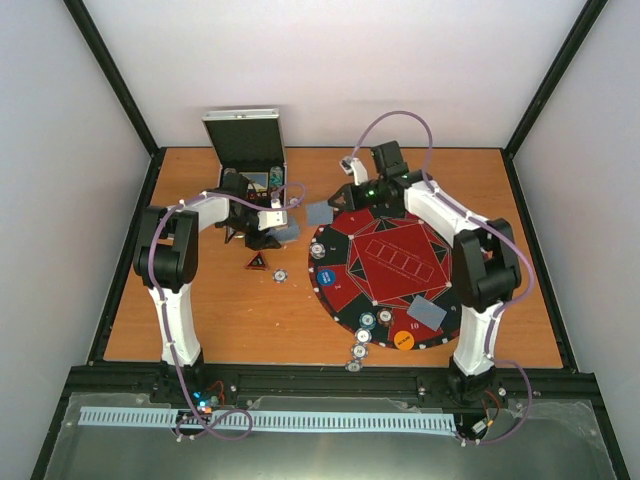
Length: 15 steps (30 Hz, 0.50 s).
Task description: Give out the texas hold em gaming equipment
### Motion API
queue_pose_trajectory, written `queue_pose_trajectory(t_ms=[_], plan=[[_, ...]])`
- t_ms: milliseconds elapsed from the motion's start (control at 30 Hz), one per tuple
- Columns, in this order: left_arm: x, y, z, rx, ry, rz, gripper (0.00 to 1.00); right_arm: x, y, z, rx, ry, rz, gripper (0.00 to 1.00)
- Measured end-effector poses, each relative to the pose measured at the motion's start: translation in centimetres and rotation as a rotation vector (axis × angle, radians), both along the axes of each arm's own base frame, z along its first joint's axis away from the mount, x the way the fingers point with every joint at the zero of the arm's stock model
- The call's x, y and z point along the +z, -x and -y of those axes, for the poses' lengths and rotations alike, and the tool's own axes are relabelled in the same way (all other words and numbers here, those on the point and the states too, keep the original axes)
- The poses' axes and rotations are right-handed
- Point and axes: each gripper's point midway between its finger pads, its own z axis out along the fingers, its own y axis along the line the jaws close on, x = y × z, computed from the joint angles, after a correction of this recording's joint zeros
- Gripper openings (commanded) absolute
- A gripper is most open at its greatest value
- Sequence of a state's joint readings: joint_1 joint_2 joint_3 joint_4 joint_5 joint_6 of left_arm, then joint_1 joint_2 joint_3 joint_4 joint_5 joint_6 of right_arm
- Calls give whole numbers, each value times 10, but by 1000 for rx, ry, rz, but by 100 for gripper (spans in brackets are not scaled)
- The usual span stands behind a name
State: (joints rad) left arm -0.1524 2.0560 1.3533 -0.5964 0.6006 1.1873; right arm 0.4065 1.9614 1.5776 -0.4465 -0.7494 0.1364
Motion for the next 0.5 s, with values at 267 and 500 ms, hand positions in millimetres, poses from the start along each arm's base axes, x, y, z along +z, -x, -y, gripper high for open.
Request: queue_pose_trajectory(t_ms=[267,500], plan=[[0,0,0,0,1,0,57,-14,54,23,71,29,-37,3],[0,0,0,0,1,0,57,-54,120,-6,250,36,-164,3]])
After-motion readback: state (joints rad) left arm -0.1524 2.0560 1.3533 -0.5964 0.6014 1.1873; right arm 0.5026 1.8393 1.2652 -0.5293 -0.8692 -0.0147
